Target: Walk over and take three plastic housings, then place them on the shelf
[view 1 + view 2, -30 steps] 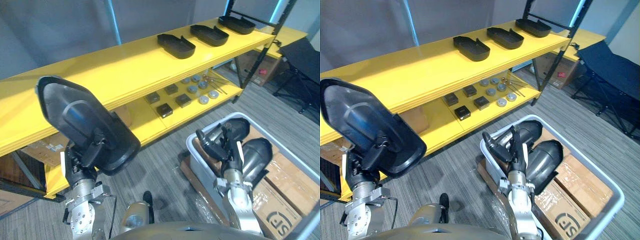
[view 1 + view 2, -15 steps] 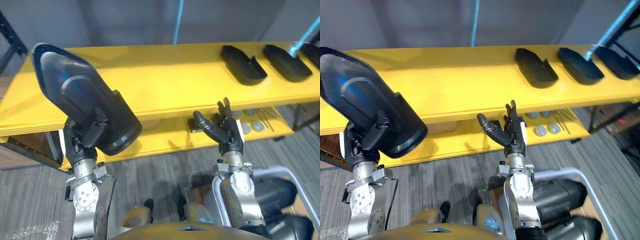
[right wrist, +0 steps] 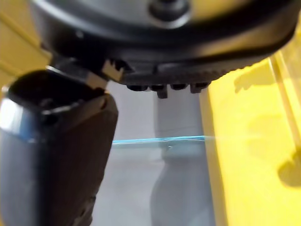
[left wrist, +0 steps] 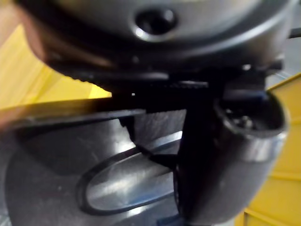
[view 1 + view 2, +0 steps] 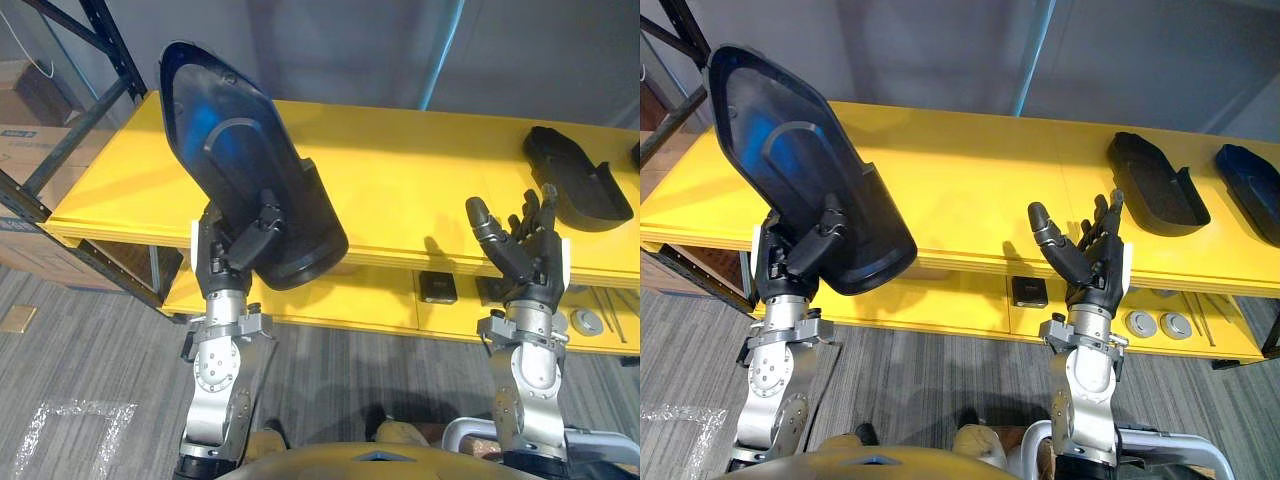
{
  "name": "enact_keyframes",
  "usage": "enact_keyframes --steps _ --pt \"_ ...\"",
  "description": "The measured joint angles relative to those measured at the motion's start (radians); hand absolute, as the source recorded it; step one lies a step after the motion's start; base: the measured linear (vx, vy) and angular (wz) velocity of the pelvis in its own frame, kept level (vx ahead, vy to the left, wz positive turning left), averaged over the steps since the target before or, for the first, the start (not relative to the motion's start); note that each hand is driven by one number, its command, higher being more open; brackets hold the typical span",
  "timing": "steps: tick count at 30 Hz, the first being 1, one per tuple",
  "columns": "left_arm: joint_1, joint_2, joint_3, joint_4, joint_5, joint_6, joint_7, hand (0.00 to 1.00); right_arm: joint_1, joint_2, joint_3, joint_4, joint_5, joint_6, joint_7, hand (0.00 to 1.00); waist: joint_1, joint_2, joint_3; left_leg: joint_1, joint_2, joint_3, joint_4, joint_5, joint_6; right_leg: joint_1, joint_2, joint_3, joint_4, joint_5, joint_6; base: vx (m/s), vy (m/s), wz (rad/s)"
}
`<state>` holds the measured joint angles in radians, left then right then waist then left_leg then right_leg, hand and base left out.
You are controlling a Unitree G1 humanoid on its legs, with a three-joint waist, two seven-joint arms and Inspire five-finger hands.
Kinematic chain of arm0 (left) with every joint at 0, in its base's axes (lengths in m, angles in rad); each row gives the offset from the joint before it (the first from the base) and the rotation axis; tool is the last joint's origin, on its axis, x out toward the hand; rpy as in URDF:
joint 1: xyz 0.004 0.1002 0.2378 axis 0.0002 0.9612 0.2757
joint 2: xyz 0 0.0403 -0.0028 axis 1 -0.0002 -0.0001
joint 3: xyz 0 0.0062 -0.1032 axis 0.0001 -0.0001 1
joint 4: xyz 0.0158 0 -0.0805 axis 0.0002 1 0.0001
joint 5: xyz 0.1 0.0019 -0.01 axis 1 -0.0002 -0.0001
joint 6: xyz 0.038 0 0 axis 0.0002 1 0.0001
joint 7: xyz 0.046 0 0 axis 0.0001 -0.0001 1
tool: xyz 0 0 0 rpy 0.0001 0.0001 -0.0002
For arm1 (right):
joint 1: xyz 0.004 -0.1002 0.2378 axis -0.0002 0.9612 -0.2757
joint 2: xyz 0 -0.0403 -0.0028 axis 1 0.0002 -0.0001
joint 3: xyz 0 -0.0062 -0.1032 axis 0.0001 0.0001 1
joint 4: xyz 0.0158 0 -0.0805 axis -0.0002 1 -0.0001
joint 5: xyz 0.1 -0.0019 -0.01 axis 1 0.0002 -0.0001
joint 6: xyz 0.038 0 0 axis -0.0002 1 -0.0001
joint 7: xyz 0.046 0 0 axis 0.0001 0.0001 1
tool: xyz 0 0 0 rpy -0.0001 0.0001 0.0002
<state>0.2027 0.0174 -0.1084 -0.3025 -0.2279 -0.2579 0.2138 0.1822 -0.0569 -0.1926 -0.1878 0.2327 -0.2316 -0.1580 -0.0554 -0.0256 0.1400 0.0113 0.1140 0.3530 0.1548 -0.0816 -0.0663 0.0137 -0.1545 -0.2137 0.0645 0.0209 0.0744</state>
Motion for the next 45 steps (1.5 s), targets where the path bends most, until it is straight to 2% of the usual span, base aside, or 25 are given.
enact_keyframes --steps 4,10,12,13,14,16,17,18,19,20,21,22,24,25,26,27,29,32,38,42,45 --pt "0.012 0.021 0.036 0.0 0.0 0.0 -0.011 0.0 0.033 0.05 0.03 -0.027 0.011 -0.004 -0.011 1.0 0.001 0.0 0.0 0.02 -0.007 0.029 -0.018 -0.014 -0.002 0.006 -0.002 0.031 -0.019 0.005 0.007 -0.03 0.048 -0.2" --pt "0.047 0.034 0.007 -0.018 0.008 0.007 -0.104 0.0 0.094 0.069 0.071 -0.135 -0.03 -0.004 -0.016 1.0 -0.005 0.002 -0.001 0.05 0.008 0.084 -0.006 -0.04 -0.006 0.007 0.016 0.09 -0.034 0.006 0.01 0.02 -0.001 -0.33" --pt "0.048 0.038 0.001 -0.022 0.01 0.026 -0.137 0.0 0.101 0.051 0.079 -0.174 -0.03 -0.014 -0.01 1.0 -0.005 0.017 0.006 0.034 0.062 0.095 0.113 -0.091 -0.011 0.022 0.046 0.112 -0.031 -0.005 -0.002 0.05 -0.024 -0.39" --pt "0.048 0.044 0.003 -0.021 0.01 0.036 -0.153 0.0 0.108 0.05 0.088 -0.192 -0.031 -0.022 0.001 1.0 -0.007 0.023 0.01 -0.014 0.095 0.058 0.252 -0.115 0.011 0.026 0.061 0.124 -0.026 -0.022 -0.006 0.02 -0.024 -0.3" --pt "0.046 0.044 0.003 -0.021 0.011 0.045 -0.158 0.0 0.113 0.05 0.088 -0.204 -0.03 -0.023 0.007 1.0 -0.006 0.027 0.013 -0.052 0.116 0.018 0.341 -0.117 0.015 0.028 0.069 0.132 -0.02 -0.027 -0.013 0.02 -0.036 -0.44" --pt "0.045 0.042 0.013 -0.021 0.009 0.079 -0.166 0.0 0.122 0.024 0.087 -0.249 -0.029 -0.024 0.039 1.0 -0.003 0.074 0.04 -0.159 0.178 -0.107 0.621 -0.077 0.035 0.053 0.103 0.178 0.004 -0.053 -0.029 0.08 0.028 -0.56" --pt "0.045 0.044 0.018 -0.02 0.007 0.092 -0.171 0.0 0.124 0.02 0.088 -0.25 -0.029 -0.024 0.046 1.0 -0.004 0.071 0.044 -0.18 0.179 -0.123 0.661 -0.06 0.033 0.058 0.101 0.193 0.005 -0.06 -0.033 0.1 0.098 -0.63" --pt "0.047 0.049 0.018 -0.019 0.004 0.108 -0.173 0.0 0.132 0.018 0.092 -0.254 -0.027 -0.026 0.053 1.0 0.001 0.069 0.041 -0.174 0.166 -0.138 0.61 -0.101 0.027 0.06 0.091 0.223 0.005 -0.067 -0.034 0.08 0.089 -0.6" --pt "0.041 0.061 0.015 -0.019 0.005 0.109 -0.177 0.0 0.131 0.012 0.094 -0.264 -0.02 -0.032 0.054 1.0 -0.003 0.08 0.035 -0.172 0.146 -0.142 0.483 -0.139 0.03 0.051 0.086 0.255 0.004 -0.069 -0.032 0.08 0.091 -0.64" --pt "0.037 0.069 0.014 -0.02 0.005 0.11 -0.18 0.0 0.13 0.012 0.096 -0.267 -0.02 -0.034 0.054 1.0 -0.003 0.082 0.033 -0.172 0.137 -0.144 0.42 -0.149 0.029 0.044 0.082 0.276 0.005 -0.069 -0.031 0.1 0.168 -0.75" --pt "0.027 0.087 0.014 -0.022 0.005 0.114 -0.179 0.0 0.124 0.006 0.112 -0.267 -0.02 -0.034 0.054 1.0 0.001 0.081 0.034 -0.166 0.117 -0.158 0.287 -0.137 0.022 0.037 0.071 0.317 0.008 -0.074 -0.024 0.08 0.228 -1.02" --pt "0.016 0.102 0.014 -0.023 0.004 0.133 -0.17 0.0 0.124 -0.01 0.137 -0.267 -0.021 -0.033 0.054 1.0 0.011 0.084 0.032 -0.135 0.105 -0.175 0.161 -0.1 0.008 0.026 0.065 0.362 0.029 -0.091 0.001 0.07 0.202 -1.14" --pt "0.013 0.12 0.017 -0.021 -0.008 0.161 -0.15 0.0 0.13 -0.053 0.18 -0.267 -0.025 -0.032 0.063 1.0 0.024 0.099 0.019 -0.09 0.088 -0.159 0.143 -0.016 -0.032 0.024 0.062 0.427 0.067 -0.117 0.033 0.12 0.265 -1.1" --pt "-0.004 0.141 0.019 -0.021 -0.011 0.18 -0.146 0.0 0.147 -0.064 0.205 -0.285 -0.029 -0.032 0.064 1.0 0.009 0.075 0.006 -0.087 0.066 -0.135 0.158 -0.038 -0.018 0.023 0.028 0.44 0.067 -0.121 0.042 0.18 0.319 -0.64" --pt "-0.017 0.148 0.026 -0.021 -0.011 0.183 -0.147 0.0 0.151 -0.065 0.212 -0.299 -0.029 -0.032 0.069 1.0 0.002 0.064 0.007 -0.091 0.057 -0.127 0.172 -0.043 -0.016 0.022 0.015 0.441 0.068 -0.12 0.049 0.15 0.243 -0.29" --pt "-0.035 0.154 0.044 -0.021 -0.013 0.198 -0.147 0.0 0.151 -0.065 0.234 -0.311 -0.03 -0.032 0.09 1.0 0.0 0.048 0.006 -0.092 0.048 -0.098 0.193 -0.058 -0.01 0.009 -0.003 0.443 0.067 -0.107 0.071 0.11 0.213 -0.41" --pt "-0.038 0.157 0.08 -0.021 -0.018 0.231 -0.127 0.0 0.15 -0.065 0.271 -0.317 -0.034 -0.031 0.131 1.0 0.006 0.033 -0.002 -0.074 0.041 -0.057 0.19 -0.072 -0.004 0.004 -0.02 0.42 0.052 -0.085 0.1 0.08 0.151 -0.61" --pt "-0.038 0.155 0.128 -0.021 -0.055 0.29 -0.106 0.0 0.149 -0.066 0.301 -0.319 -0.067 -0.03 0.176 1.0 0.011 0.032 -0.005 -0.034 0.034 -0.006 0.162 -0.082 -0.003 0.01 -0.033 0.383 0.021 -0.057 0.101 0.05 0.053 -0.43" --pt "-0.073 0.156 0.13 0.004 -0.161 0.359 -0.108 0.0 0.147 -0.076 0.302 -0.319 -0.066 -0.017 0.201 1.0 -0.005 0.046 -0.028 -0.032 0.038 -0.004 0.143 -0.079 -0.01 0.012 -0.027 0.35 -0.018 -0.038 0.094 0.01 0.002 -0.06" --pt "-0.208 0.175 0.129 0.135 -0.272 0.399 -0.106 0.0 0.146 -0.114 0.321 -0.318 -0.063 -0.01 0.23 1.0 -0.01 0.059 -0.053 -0.018 0.039 -0.002 0.116 -0.066 -0.018 0.019 -0.021 0.347 -0.033 -0.03 0.086 -0.01 -0.006 -0.02" --pt "-0.295 0.206 0.129 0.232 -0.314 0.418 -0.103 0.0 0.133 -0.113 0.362 -0.318 -0.067 -0.03 0.178 1.0 -0.031 0.058 -0.06 -0.009 0.04 0.001 0.09 -0.049 -0.023 0.018 -0.016 0.345 -0.043 -0.022 0.081 0.0 -0.006 -0.03"
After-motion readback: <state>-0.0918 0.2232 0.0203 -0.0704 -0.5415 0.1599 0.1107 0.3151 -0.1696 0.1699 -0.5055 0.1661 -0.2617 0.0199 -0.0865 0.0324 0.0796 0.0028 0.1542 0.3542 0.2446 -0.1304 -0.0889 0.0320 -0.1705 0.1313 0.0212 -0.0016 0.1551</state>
